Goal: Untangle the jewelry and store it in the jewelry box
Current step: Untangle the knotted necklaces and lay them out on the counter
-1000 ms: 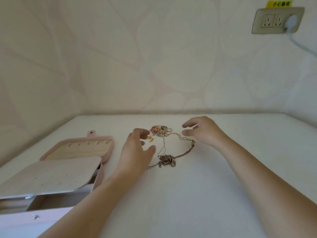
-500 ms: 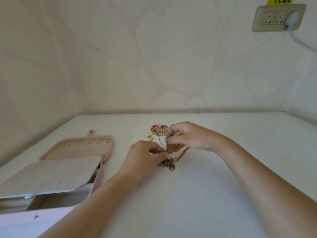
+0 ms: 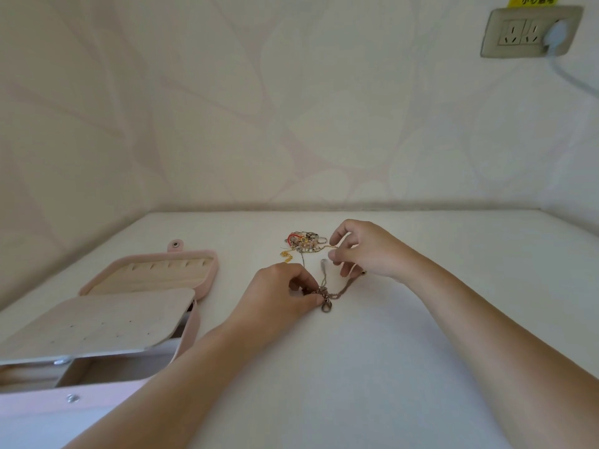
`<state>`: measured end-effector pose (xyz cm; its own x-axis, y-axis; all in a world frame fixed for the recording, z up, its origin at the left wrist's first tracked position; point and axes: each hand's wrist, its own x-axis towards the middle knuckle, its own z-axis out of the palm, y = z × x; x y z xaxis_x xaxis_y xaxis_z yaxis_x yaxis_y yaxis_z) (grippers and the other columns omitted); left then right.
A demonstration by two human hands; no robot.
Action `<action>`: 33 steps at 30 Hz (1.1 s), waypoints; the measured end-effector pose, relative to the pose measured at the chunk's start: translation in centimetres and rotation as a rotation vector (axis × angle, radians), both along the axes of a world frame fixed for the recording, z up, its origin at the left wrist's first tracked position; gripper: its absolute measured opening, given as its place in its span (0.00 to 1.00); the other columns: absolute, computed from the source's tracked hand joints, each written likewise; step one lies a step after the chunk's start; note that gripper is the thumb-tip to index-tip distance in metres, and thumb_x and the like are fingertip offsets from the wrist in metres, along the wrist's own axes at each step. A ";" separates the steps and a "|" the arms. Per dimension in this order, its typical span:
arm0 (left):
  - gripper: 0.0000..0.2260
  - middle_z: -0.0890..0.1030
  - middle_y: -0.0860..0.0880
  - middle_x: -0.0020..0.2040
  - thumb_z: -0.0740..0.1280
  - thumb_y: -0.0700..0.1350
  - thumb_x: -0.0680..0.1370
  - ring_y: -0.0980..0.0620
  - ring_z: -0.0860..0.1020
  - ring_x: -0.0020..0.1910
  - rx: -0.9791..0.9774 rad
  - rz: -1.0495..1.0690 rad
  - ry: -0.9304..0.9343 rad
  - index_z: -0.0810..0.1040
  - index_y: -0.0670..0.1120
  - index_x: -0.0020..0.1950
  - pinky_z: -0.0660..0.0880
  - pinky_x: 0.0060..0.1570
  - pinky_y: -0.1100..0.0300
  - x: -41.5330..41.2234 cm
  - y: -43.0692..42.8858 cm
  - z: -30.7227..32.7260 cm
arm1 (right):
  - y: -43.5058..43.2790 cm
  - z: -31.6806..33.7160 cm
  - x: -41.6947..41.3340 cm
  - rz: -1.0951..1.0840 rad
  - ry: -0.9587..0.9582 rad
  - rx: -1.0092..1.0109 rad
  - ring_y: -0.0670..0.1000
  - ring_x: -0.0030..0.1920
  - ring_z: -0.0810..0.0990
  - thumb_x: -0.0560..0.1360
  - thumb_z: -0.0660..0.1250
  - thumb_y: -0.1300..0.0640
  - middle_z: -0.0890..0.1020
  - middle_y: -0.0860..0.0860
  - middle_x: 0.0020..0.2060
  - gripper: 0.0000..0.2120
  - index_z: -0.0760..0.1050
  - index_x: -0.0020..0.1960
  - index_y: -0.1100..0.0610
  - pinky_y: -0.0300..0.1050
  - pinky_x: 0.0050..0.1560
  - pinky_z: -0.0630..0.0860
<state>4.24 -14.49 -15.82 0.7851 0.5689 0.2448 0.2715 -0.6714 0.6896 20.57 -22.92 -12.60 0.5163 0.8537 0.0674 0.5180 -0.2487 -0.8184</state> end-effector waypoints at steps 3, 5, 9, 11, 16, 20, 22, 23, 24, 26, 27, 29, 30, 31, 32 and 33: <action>0.02 0.76 0.58 0.36 0.73 0.46 0.71 0.65 0.72 0.36 0.013 -0.006 -0.004 0.82 0.52 0.43 0.66 0.37 0.76 0.0 0.0 0.0 | -0.5 0.6 0.1 0.122 -0.092 -0.121 0.46 0.29 0.79 0.70 0.74 0.61 0.81 0.51 0.34 0.05 0.78 0.42 0.57 0.38 0.34 0.75; 0.02 0.77 0.58 0.37 0.72 0.47 0.72 0.64 0.72 0.38 0.015 -0.003 0.010 0.82 0.53 0.43 0.66 0.37 0.76 -0.1 0.1 0.0 | -0.7 0.9 -0.4 0.240 -0.121 -0.258 0.44 0.31 0.78 0.67 0.77 0.57 0.82 0.49 0.33 0.04 0.82 0.40 0.54 0.35 0.35 0.72; 0.04 0.76 0.58 0.37 0.72 0.47 0.71 0.63 0.72 0.37 0.022 0.011 0.035 0.79 0.55 0.38 0.65 0.35 0.76 0.0 0.1 0.2 | -0.4 0.5 -1.1 0.269 -0.135 -0.312 0.44 0.35 0.76 0.65 0.78 0.53 0.81 0.46 0.33 0.06 0.83 0.39 0.51 0.34 0.37 0.69; 0.07 0.75 0.57 0.35 0.73 0.47 0.71 0.62 0.71 0.34 0.006 0.016 0.033 0.78 0.55 0.36 0.66 0.33 0.75 0.0 0.1 0.2 | -0.4 0.6 -1.2 0.282 -0.138 -0.313 0.43 0.36 0.77 0.66 0.77 0.54 0.81 0.45 0.33 0.05 0.82 0.38 0.50 0.34 0.37 0.68; 0.08 0.75 0.57 0.31 0.73 0.48 0.70 0.61 0.70 0.32 -0.021 -0.013 0.057 0.77 0.53 0.34 0.65 0.31 0.72 0.0 0.4 0.3 | -0.4 0.6 -1.3 0.280 -0.066 -0.253 0.44 0.36 0.78 0.69 0.73 0.62 0.81 0.49 0.34 0.04 0.79 0.38 0.55 0.35 0.41 0.71; 0.08 0.76 0.56 0.31 0.73 0.48 0.70 0.60 0.69 0.29 -0.018 -0.028 0.077 0.77 0.50 0.34 0.64 0.29 0.70 0.0 0.4 0.3 | -0.1 0.2 -1.3 0.251 -0.008 -0.141 0.46 0.33 0.79 0.70 0.66 0.69 0.80 0.51 0.33 0.08 0.75 0.39 0.58 0.35 0.40 0.73; 0.07 0.78 0.54 0.31 0.71 0.46 0.70 0.60 0.70 0.28 -0.045 -0.036 0.072 0.77 0.46 0.35 0.64 0.28 0.70 0.0 0.3 0.3 | 0.1 -0.1 -1.3 0.254 0.021 -0.077 0.48 0.33 0.80 0.70 0.66 0.71 0.81 0.54 0.35 0.08 0.75 0.41 0.59 0.38 0.40 0.77; 0.06 0.78 0.53 0.31 0.70 0.45 0.70 0.59 0.70 0.28 -0.056 -0.038 0.071 0.77 0.44 0.35 0.64 0.28 0.70 0.0 0.3 0.4 | 0.2 -0.2 -1.2 0.254 0.030 -0.049 0.48 0.33 0.80 0.70 0.67 0.71 0.80 0.55 0.35 0.08 0.75 0.41 0.59 0.39 0.39 0.78; 0.07 0.77 0.53 0.31 0.69 0.44 0.70 0.59 0.69 0.28 -0.056 -0.038 0.078 0.76 0.44 0.35 0.64 0.28 0.70 0.0 0.3 0.4 | 0.2 -0.2 -1.2 0.260 0.034 -0.032 0.48 0.33 0.80 0.70 0.68 0.71 0.80 0.55 0.36 0.09 0.76 0.41 0.58 0.39 0.38 0.78; 0.07 0.75 0.53 0.30 0.69 0.43 0.69 0.59 0.67 0.27 -0.048 -0.037 0.099 0.73 0.46 0.33 0.63 0.27 0.70 -0.1 0.3 0.5 | 0.1 -0.1 -1.2 0.301 0.034 -0.033 0.47 0.34 0.80 0.70 0.71 0.70 0.81 0.55 0.37 0.09 0.78 0.42 0.57 0.41 0.41 0.79; 0.07 0.75 0.52 0.30 0.69 0.42 0.69 0.59 0.68 0.26 -0.063 -0.039 0.097 0.73 0.46 0.33 0.63 0.26 0.71 -0.1 0.3 0.5 | 0.0 0.0 -1.1 0.321 0.040 -0.034 0.47 0.35 0.80 0.69 0.72 0.70 0.82 0.55 0.38 0.09 0.79 0.43 0.57 0.42 0.42 0.78; 0.06 0.77 0.50 0.34 0.71 0.40 0.69 0.58 0.74 0.28 -0.141 -0.040 0.043 0.74 0.46 0.37 0.69 0.29 0.71 -0.1 0.3 0.5 | -0.1 0.3 -1.0 0.347 0.077 -0.007 0.46 0.37 0.80 0.69 0.72 0.69 0.82 0.55 0.39 0.09 0.79 0.44 0.57 0.41 0.44 0.76; 0.07 0.78 0.50 0.38 0.72 0.40 0.69 0.57 0.77 0.31 -0.177 -0.034 0.003 0.75 0.48 0.40 0.71 0.30 0.71 -0.1 0.2 0.5 | -0.2 0.5 -1.0 0.361 0.096 0.013 0.46 0.38 0.80 0.69 0.72 0.69 0.82 0.55 0.39 0.09 0.79 0.44 0.57 0.39 0.45 0.76; 0.08 0.79 0.52 0.41 0.74 0.42 0.69 0.57 0.78 0.36 -0.190 -0.029 -0.033 0.76 0.49 0.42 0.72 0.32 0.72 -0.1 0.2 0.5 | -0.2 0.6 -1.1 0.374 0.107 0.029 0.47 0.39 0.80 0.69 0.73 0.68 0.82 0.55 0.40 0.09 0.79 0.43 0.56 0.39 0.46 0.76; 0.09 0.81 0.53 0.42 0.75 0.43 0.69 0.57 0.79 0.40 -0.192 -0.033 -0.065 0.77 0.50 0.44 0.73 0.36 0.71 0.0 0.2 0.6 | -0.2 0.6 -1.2 0.386 0.110 0.038 0.48 0.40 0.79 0.69 0.73 0.68 0.81 0.56 0.41 0.09 0.79 0.43 0.55 0.39 0.47 0.75; 0.08 0.82 0.53 0.43 0.75 0.43 0.69 0.57 0.80 0.43 -0.201 -0.046 -0.102 0.78 0.50 0.45 0.75 0.41 0.68 0.0 0.3 0.6 | -0.2 0.7 -1.3 0.394 0.110 0.040 0.49 0.38 0.79 0.68 0.74 0.67 0.80 0.56 0.41 0.09 0.79 0.42 0.55 0.40 0.46 0.75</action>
